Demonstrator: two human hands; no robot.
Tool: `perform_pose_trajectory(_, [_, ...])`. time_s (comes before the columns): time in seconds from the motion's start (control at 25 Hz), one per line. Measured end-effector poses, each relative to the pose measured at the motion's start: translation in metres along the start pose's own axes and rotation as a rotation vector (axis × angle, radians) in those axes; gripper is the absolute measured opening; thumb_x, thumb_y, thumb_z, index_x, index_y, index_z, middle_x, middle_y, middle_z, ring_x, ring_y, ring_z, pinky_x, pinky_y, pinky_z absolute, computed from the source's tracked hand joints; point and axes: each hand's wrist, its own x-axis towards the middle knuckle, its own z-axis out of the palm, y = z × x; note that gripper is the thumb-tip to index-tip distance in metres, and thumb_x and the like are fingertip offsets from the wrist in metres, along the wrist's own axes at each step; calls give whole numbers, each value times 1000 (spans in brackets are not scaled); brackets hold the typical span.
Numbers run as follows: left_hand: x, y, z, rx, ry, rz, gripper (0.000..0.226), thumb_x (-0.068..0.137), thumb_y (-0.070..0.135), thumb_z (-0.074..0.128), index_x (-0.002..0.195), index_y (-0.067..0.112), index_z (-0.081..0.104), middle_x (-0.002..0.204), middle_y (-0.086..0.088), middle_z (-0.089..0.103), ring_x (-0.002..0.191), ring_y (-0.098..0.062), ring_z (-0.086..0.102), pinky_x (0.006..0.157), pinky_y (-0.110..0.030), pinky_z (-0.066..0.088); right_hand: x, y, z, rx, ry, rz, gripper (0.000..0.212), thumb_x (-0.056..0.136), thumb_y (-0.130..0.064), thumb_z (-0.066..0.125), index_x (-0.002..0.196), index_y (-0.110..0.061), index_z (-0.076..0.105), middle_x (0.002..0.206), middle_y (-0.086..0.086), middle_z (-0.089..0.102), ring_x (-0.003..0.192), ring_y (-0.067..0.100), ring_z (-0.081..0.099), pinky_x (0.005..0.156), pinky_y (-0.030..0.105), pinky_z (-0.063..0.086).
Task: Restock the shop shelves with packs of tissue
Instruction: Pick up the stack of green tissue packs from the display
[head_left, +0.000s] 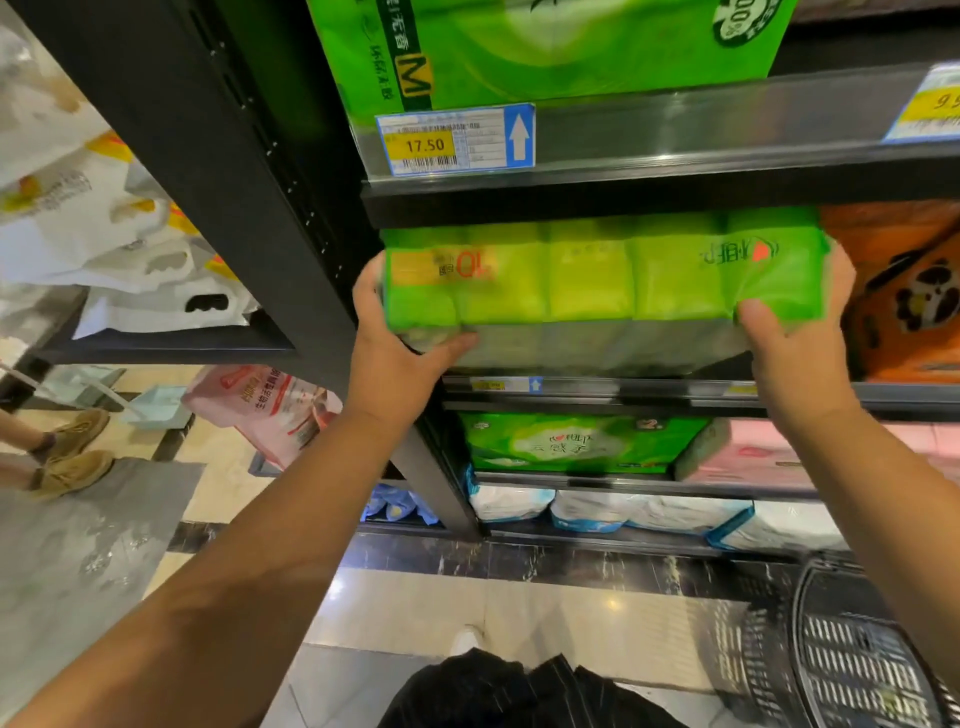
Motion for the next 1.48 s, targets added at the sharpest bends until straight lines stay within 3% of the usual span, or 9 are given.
perform_pose_trajectory(0.08, [1,0,12,62,57,-95,98,77,17,79,147,24,11,125,9,49,104,7,50,84,2,37,6,4,7,-73,13,62,90,71,-50,72,142,-13,30,137,8,50,122,18,52,106,33,41])
perform_pose_trajectory(0.16, [-2,-6,26,104,105,-206,99,81,26,75,150,21,4,131,2,49,113,-3,48,81,5,32,8,6,16,-143,41,124,95,68,-46,83,138,-4,35,136,9,52,117,15,52,101,22,39])
perform_pose_trajectory(0.32, [2,-31,41,168,14,-290,110,85,32,71,150,23,-17,152,-6,33,132,-21,42,94,-17,34,13,21,31,-276,77,199,120,67,-35,86,152,-7,6,156,10,25,141,18,29,117,30,22])
perform_pose_trajectory(0.44, [21,-41,48,133,-3,-270,123,74,21,81,150,28,-14,153,-6,29,137,-19,36,107,-28,32,15,34,46,-299,68,293,121,70,-26,86,154,-12,0,159,9,17,144,19,21,114,20,14])
perform_pose_trajectory(0.6, [27,-40,58,339,-33,-281,129,69,23,85,150,28,-16,159,-9,10,141,-21,29,95,-17,30,27,41,62,-334,96,333,116,69,-27,86,152,-10,7,154,14,23,141,25,27,114,28,23])
perform_pose_trajectory(0.72, [5,-41,71,640,-128,-304,120,78,32,77,148,33,-20,156,-13,0,130,-34,43,95,-32,43,28,43,72,-378,118,372,119,69,-32,86,152,-7,4,152,19,19,140,27,26,112,28,24])
perform_pose_trajectory(0.88, [14,-37,82,542,-177,-450,122,79,27,75,141,41,-29,155,-16,-10,101,-35,63,85,-32,50,36,40,87,-435,118,427,123,70,-43,82,151,0,1,157,23,8,145,30,18,114,28,20])
perform_pose_trajectory(1.2, [21,-45,75,537,-212,-420,121,79,23,73,141,43,-30,155,-12,-14,76,-31,63,69,-29,50,43,43,93,-522,53,433,120,73,-48,78,148,9,4,154,32,7,145,35,16,116,29,16])
perform_pose_trajectory(1.48, [17,-38,57,793,-370,-396,120,76,40,76,147,38,-21,155,-11,-3,124,-39,45,100,-43,44,20,33,58,-669,-114,335,103,75,-37,81,149,-7,15,147,21,25,130,37,39,104,39,35])
